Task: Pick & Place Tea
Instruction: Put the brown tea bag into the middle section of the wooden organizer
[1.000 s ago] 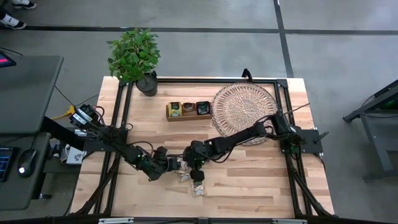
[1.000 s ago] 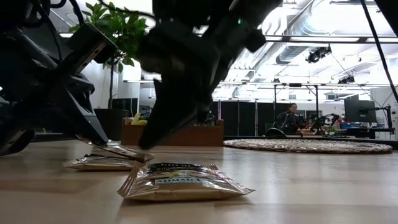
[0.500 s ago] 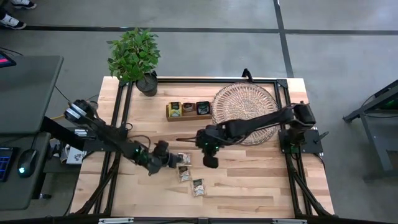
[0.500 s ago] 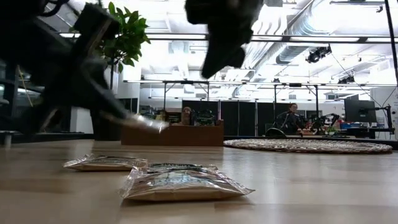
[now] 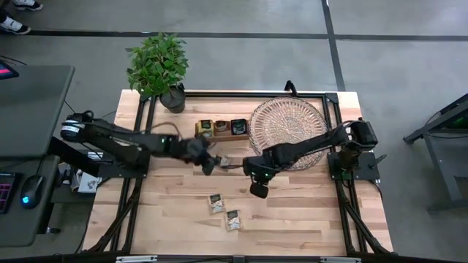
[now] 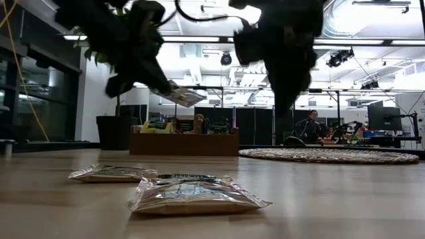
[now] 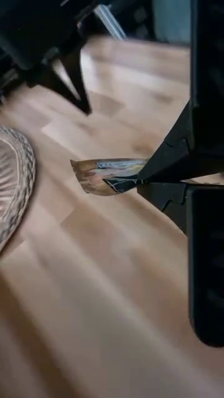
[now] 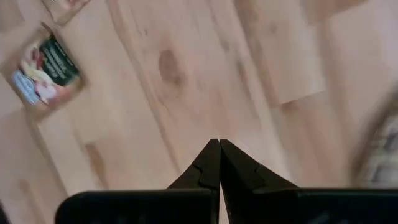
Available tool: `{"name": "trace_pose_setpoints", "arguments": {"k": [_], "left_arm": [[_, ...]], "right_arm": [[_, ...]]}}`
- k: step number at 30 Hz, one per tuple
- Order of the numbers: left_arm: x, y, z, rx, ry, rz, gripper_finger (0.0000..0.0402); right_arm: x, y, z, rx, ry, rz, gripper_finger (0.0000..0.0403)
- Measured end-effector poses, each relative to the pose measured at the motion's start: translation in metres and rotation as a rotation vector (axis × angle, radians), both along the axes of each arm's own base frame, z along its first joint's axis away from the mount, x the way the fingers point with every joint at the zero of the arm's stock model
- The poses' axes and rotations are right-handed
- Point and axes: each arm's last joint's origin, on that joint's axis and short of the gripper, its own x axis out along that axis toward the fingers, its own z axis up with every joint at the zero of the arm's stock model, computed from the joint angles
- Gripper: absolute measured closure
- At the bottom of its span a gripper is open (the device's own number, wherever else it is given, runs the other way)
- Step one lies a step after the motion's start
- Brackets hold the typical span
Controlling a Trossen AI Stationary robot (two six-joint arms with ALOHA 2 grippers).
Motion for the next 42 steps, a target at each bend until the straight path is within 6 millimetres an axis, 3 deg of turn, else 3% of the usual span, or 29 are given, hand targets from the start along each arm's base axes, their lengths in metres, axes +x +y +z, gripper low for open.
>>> {"name": "trace_pose_setpoints", "arguments": {"k": [6, 12, 18, 26, 36, 42], "left_arm": [[0.011, 0.042, 0.034, 0.179, 0.15, -0.129, 0.0401], [0.019, 0.08, 0.055, 0.332, 0.326, -0.234, 0.0401], [0.045, 0.112, 0.068, 0.436, 0.427, -0.349, 0.0401], [0.078, 0.129, 0.053, 0.552, 0.697, -0.498, 0.0401], [0.096, 0.138, 0.024, 0.604, 0.813, -0.526, 0.0401], [0.101, 0.14, 0.021, 0.64, 0.794, -0.541, 0.0401]], "right_arm": [[-0.024, 0.008, -0.021, 0.094, -0.078, -0.143, 0.0403], [-0.044, 0.01, -0.016, 0.128, -0.204, -0.242, 0.0403], [-0.059, 0.006, -0.012, 0.14, -0.272, -0.327, 0.0403], [-0.062, 0.004, -0.009, 0.109, -0.294, -0.349, 0.0403], [-0.062, 0.003, -0.008, 0.092, -0.309, -0.364, 0.0403], [-0.062, 0.003, -0.008, 0.087, -0.312, -0.367, 0.0403]]}}
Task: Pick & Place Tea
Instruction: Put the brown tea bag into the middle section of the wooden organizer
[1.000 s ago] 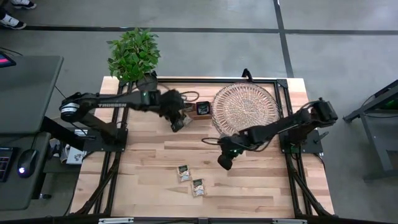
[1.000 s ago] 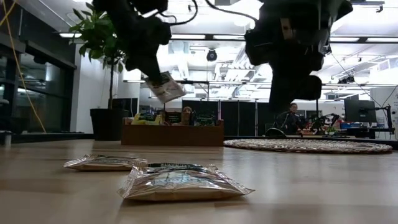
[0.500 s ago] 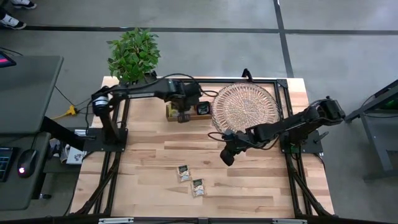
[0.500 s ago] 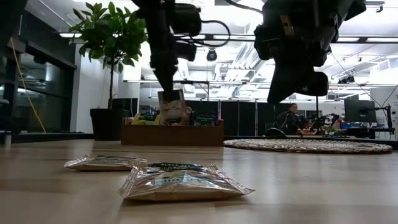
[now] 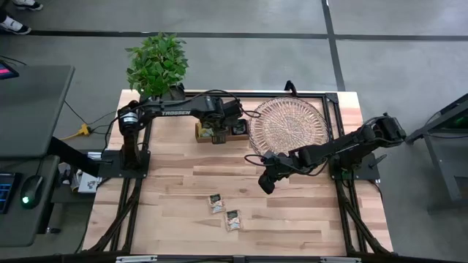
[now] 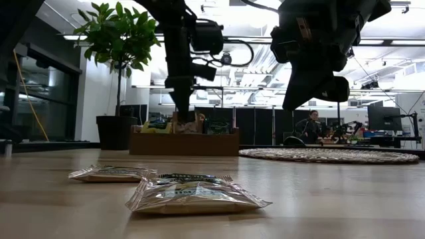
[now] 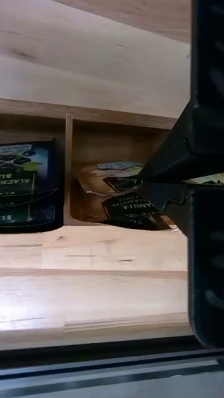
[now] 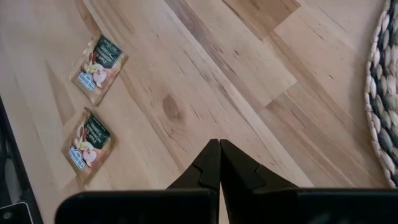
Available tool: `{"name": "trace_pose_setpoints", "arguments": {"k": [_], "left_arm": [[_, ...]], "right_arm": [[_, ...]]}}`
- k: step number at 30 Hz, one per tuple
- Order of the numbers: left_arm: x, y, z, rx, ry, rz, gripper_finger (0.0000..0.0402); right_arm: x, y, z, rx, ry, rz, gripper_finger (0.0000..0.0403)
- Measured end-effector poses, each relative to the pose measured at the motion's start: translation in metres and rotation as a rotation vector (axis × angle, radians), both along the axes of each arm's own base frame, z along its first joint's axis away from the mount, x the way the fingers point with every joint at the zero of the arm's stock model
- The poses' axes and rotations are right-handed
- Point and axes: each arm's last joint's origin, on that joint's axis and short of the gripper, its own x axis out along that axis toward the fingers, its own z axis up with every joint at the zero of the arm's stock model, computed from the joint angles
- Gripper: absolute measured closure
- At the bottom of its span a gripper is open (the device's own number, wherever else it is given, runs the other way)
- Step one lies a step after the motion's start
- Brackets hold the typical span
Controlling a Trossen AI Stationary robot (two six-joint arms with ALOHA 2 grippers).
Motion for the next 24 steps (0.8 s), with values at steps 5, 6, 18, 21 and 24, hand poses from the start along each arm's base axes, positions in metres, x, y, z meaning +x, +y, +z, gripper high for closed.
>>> {"name": "trace_pose_setpoints", "arguments": {"k": [5, 6, 18, 21, 24], "left_arm": [[0.0, 0.0, 0.002, 0.003, -0.009, -0.015, 0.0395], [0.001, 0.0, 0.002, 0.004, -0.01, -0.021, 0.039], [-0.001, -0.001, 0.001, -0.008, 0.011, -0.02, 0.0269], [-0.004, -0.005, 0.0, -0.042, 0.033, 0.019, 0.0264], [-0.009, -0.012, 0.003, -0.076, 0.061, 0.065, 0.0282]], "right_arm": [[0.0, 0.0, 0.0, 0.002, 0.0, 0.002, 0.0403], [0.0, 0.0, 0.0, 0.0, -0.001, 0.005, 0.0403], [0.0, 0.0, 0.0, -0.003, 0.0, 0.018, 0.0403], [0.0, 0.0, 0.0, -0.011, -0.001, 0.032, 0.0403], [0.0, 0.001, 0.0, -0.014, 0.0, 0.049, 0.0403]]}}
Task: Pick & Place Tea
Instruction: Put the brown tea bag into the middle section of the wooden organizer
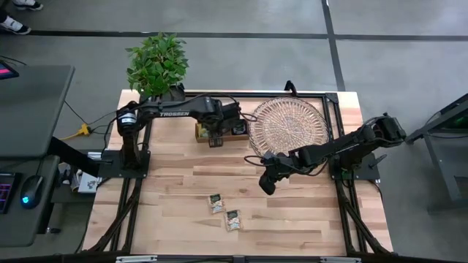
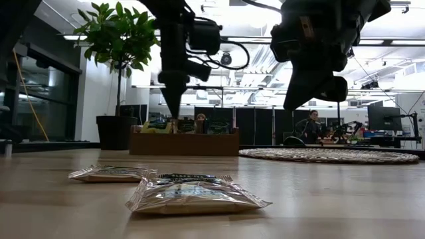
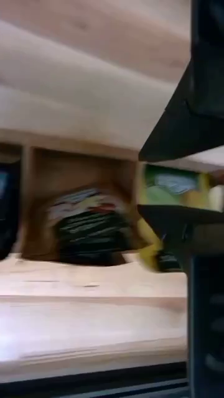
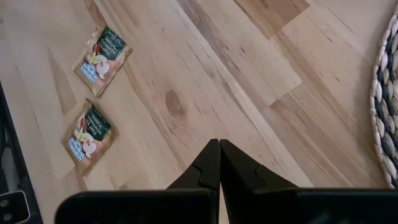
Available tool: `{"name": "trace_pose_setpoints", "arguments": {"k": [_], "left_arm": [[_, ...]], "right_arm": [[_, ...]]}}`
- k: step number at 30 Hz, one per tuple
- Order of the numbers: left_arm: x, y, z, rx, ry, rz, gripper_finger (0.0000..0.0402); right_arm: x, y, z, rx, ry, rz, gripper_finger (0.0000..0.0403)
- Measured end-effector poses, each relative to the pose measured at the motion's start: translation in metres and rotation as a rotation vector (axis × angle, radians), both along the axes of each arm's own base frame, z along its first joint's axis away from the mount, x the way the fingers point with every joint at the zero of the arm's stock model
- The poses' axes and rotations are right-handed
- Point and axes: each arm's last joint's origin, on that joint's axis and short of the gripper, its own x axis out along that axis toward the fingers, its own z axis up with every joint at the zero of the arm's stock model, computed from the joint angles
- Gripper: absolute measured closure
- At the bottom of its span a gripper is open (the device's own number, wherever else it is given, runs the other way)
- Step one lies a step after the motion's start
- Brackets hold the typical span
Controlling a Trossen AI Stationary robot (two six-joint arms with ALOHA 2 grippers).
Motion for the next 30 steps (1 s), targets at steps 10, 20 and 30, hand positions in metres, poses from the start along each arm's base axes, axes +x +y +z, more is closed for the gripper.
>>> {"name": "trace_pose_setpoints", "arguments": {"k": [10, 20, 30], "left_arm": [[-0.015, -0.062, 0.037, -0.057, -0.074, 0.025, 0.0388], [-0.037, -0.15, 0.016, -0.189, -0.222, 0.135, 0.04], [-0.041, -0.254, -0.013, -0.369, -0.461, 0.164, 0.0401]], "right_arm": [[0.0, 0.004, 0.001, -0.023, -0.012, 0.065, 0.0403], [-0.002, 0.02, 0.002, -0.071, -0.05, 0.167, 0.0402], [0.003, 0.022, 0.006, -0.14, -0.125, 0.263, 0.0403]]}}
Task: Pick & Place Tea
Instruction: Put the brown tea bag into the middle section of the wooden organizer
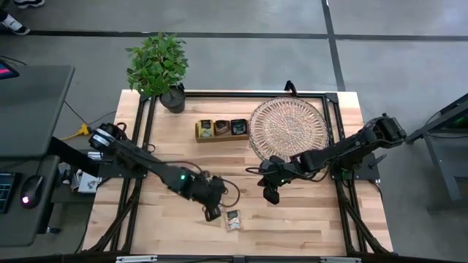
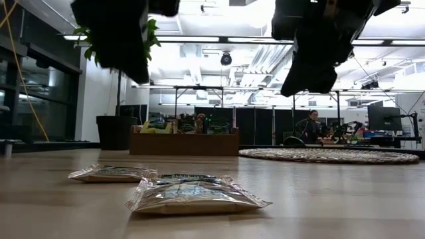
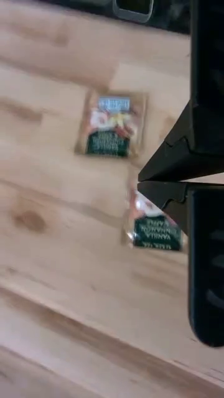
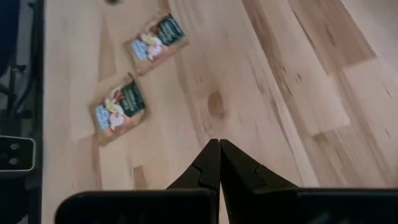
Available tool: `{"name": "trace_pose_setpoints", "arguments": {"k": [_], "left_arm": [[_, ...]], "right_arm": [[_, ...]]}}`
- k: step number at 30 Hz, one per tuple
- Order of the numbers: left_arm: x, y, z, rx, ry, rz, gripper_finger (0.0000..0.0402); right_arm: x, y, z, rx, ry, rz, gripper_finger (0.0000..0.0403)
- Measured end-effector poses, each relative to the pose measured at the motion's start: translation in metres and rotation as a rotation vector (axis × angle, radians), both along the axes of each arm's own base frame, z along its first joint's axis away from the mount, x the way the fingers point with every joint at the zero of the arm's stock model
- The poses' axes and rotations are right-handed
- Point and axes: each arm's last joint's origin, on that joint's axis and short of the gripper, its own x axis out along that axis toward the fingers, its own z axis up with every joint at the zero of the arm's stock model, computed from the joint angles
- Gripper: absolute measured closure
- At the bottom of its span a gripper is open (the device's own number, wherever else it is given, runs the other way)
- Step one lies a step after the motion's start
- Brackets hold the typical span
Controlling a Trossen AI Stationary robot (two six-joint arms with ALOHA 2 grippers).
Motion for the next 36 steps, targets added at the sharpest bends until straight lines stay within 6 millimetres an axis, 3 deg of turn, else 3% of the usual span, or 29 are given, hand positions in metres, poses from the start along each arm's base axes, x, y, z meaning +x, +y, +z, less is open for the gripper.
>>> {"name": "trace_pose_setpoints", "arguments": {"k": [6, 9, 19, 27, 36], "left_arm": [[0.003, -0.03, -0.015, -0.056, -0.064, 0.073, 0.0401], [0.014, -0.049, -0.018, -0.127, -0.142, 0.069, 0.0401], [0.038, -0.098, -0.046, -0.109, -0.064, 0.008, 0.0401], [0.052, -0.106, -0.058, -0.074, -0.043, 0.021, 0.0401], [0.052, -0.105, -0.069, -0.027, -0.027, 0.04, 0.0401]], "right_arm": [[0.004, 0.001, 0.004, -0.034, -0.066, 0.066, 0.0403], [0.005, 0.002, 0.005, -0.06, -0.088, 0.1, 0.0403], [0.009, 0.001, 0.009, -0.089, -0.144, 0.126, 0.0402], [0.008, 0.007, 0.01, -0.062, -0.162, 0.128, 0.0402], [0.004, 0.02, 0.011, -0.076, -0.174, 0.141, 0.0402]]}}
